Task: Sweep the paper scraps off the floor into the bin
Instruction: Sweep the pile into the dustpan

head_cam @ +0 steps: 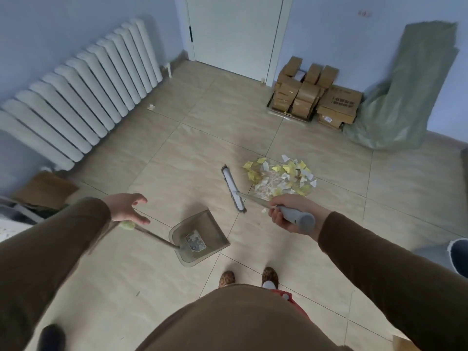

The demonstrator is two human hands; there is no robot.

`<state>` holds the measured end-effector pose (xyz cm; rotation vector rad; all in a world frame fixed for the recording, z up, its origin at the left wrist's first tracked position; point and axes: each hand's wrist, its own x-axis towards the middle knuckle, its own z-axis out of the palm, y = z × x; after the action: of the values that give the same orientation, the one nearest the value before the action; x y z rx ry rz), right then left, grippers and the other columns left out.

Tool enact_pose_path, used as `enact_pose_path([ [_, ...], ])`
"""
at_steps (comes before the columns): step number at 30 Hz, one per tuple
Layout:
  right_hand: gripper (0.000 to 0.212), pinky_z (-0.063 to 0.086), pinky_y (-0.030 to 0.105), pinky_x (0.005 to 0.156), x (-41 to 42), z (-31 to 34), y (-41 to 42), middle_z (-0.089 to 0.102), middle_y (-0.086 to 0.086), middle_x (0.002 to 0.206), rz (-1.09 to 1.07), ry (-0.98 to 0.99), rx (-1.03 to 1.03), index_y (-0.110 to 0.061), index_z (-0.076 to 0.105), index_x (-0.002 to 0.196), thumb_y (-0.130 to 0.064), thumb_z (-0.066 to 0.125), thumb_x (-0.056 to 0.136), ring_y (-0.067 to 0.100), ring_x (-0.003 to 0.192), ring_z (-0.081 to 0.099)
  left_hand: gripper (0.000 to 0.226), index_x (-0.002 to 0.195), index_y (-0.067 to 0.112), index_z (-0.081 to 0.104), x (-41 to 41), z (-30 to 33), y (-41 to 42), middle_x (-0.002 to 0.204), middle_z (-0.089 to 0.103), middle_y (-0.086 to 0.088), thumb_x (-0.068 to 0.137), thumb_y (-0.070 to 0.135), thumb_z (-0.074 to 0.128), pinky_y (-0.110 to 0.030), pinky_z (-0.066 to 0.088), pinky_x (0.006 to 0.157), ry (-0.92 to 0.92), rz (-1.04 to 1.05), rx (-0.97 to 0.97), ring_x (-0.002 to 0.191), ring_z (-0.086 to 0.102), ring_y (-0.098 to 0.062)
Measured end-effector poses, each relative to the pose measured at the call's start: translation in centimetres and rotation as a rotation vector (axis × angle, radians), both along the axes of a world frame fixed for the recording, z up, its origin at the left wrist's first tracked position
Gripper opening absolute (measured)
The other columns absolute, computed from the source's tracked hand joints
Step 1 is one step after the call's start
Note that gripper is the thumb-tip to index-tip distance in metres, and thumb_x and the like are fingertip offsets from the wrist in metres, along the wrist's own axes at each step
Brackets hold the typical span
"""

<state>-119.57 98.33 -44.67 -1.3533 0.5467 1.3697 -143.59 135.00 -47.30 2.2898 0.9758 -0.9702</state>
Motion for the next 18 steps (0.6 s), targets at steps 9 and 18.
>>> enact_pose_path([
  [9,0.004,0.044,0.017,0.033,-0.6,0.9,1.5,0.050,0.009,0.074,0.046,-0.012,-0.003,-0.004,0.049,0.095,-0.006,0.053,0.096,0.008,0.041,0.050,0.093,0.151,0.028,0.031,-0.1,-1.2,-0.2,0.101,0.064,-0.015,0.075,-0.005,0.075,-0.034,0.058,0.054,-0.067,0.201,-0.035,0.063,0.071,-0.029],
  [18,0.013,0.044,0.015,0.033,1.4,1.5,-0.2,0.048,0.005,0.071,-0.084,-0.041,0.012,-0.007,0.047,0.105,-0.014,0.056,0.098,0.006,0.038,0.049,0.026,0.113,-0.007,0.063,8.9,0.1,-3.8,0.092,0.068,-0.021,0.090,0.005,0.065,-0.032,0.055,0.056,-0.124,0.323,-0.216,0.061,0.065,-0.024],
])
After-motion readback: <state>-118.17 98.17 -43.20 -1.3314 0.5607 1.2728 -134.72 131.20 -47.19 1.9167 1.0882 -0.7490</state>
